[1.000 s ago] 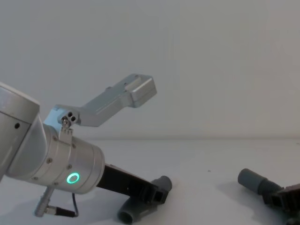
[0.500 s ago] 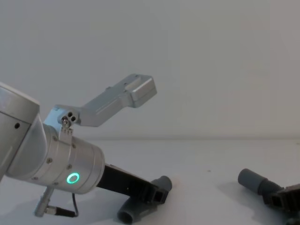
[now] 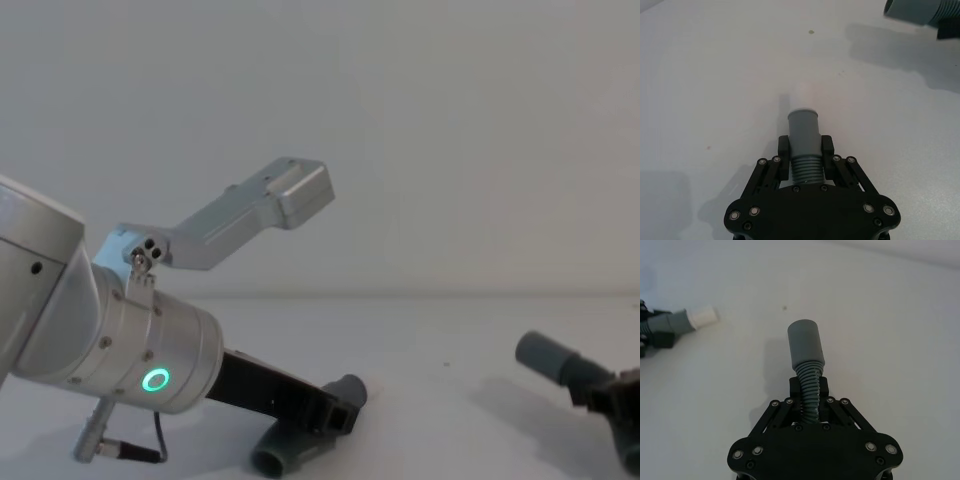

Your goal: Use both hands to pick up one end of the pipe from the table, align the ends, and insert them.

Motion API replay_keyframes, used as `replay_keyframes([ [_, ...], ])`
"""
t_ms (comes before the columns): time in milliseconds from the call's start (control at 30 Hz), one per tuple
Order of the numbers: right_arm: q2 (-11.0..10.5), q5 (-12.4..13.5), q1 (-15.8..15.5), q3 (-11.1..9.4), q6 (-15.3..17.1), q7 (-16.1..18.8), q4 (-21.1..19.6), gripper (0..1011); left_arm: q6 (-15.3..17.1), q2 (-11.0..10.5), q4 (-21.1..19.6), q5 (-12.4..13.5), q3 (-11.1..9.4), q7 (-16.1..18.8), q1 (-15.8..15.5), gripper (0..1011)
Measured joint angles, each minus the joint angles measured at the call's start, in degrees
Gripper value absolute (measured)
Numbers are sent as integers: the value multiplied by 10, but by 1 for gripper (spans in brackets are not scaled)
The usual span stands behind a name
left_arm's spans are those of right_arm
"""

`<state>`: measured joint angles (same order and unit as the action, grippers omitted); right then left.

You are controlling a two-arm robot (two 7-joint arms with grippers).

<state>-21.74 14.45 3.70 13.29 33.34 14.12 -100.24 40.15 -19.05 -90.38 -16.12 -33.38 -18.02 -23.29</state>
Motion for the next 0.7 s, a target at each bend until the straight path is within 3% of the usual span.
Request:
replay_keyframes([
  [433, -28, 28, 5, -33, -69, 50, -12, 158, 0, -1, 0, 1, -1, -2, -1, 355],
  [700, -56, 35, 14, -36, -115, 94, -5, 157, -2, -11, -4, 8, -7, -19, -11, 355],
])
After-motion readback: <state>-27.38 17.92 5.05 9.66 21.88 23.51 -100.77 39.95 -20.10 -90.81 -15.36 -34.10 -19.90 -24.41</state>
